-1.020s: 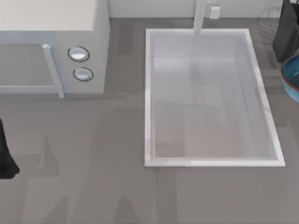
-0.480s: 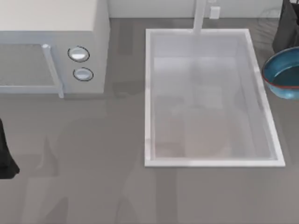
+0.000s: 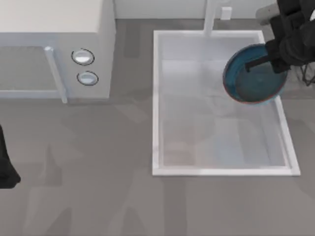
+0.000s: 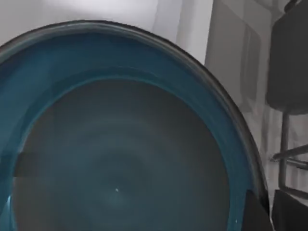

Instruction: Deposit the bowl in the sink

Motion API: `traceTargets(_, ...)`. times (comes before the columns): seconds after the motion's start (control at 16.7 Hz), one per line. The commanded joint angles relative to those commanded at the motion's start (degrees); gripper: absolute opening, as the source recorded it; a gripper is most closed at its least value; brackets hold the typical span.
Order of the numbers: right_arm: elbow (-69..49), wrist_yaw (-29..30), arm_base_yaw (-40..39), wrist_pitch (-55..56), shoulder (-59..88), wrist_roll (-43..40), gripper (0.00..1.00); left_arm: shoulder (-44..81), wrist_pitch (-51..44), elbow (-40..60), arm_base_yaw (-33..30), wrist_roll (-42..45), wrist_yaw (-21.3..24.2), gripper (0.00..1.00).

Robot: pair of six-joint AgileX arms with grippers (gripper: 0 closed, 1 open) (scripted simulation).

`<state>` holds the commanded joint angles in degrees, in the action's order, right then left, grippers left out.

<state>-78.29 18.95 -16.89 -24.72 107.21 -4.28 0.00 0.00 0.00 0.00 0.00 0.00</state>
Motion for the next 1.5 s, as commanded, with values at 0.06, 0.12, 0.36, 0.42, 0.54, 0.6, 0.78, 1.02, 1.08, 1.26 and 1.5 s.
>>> traceTargets(0.06,3.91,1.63,-2.08,5.85,-0.66,0.39,0.0,0.0,0.0,0.0,0.0,0.0,0.0,1.0)
traceTargets(0.12,7.8,3.22,-4.09,11.74,-1.34,0.8,0.0,0.0,0.0,0.0,0.0,0.0,0.0,1.0)
traceTargets(0.36,21.58,9.03,-11.15,34.87,-4.41,2.48,0.0,0.0,0.0,0.0,0.0,0.0,0.0,1.0)
traceTargets(0.42,24.41,10.38,-12.64,40.46,-5.3,2.89,0.0,0.0,0.0,0.0,0.0,0.0,0.0,1.0)
traceTargets(0.54,29.14,12.94,-15.21,51.08,-7.34,3.66,0.0,0.0,0.0,0.0,0.0,0.0,0.0,1.0)
traceTargets(0.6,31.07,14.15,-16.31,55.92,-8.49,4.0,0.0,0.0,0.0,0.0,0.0,0.0,0.0,1.0)
traceTargets(0.78,35.38,17.36,-18.85,67.57,-12.11,4.85,0.0,0.0,0.0,0.0,0.0,0.0,0.0,1.0)
traceTargets(1.02,37.62,19.69,-20.31,74.85,-15.27,5.41,0.0,0.0,0.0,0.0,0.0,0.0,0.0,1.0)
traceTargets(1.08,37.69,19.81,-20.37,75.18,-15.44,5.43,0.0,0.0,0.0,0.0,0.0,0.0,0.0,1.0)
traceTargets(1.26,37.69,19.81,-20.37,75.18,-15.44,5.43,0.0,0.0,0.0,0.0,0.0,0.0,0.0,1.0)
traceTargets(1.5,37.71,19.82,-20.1,77.17,-13.09,5.5,0.0,0.0,0.0,0.0,0.0,0.0,0.0,1.0)
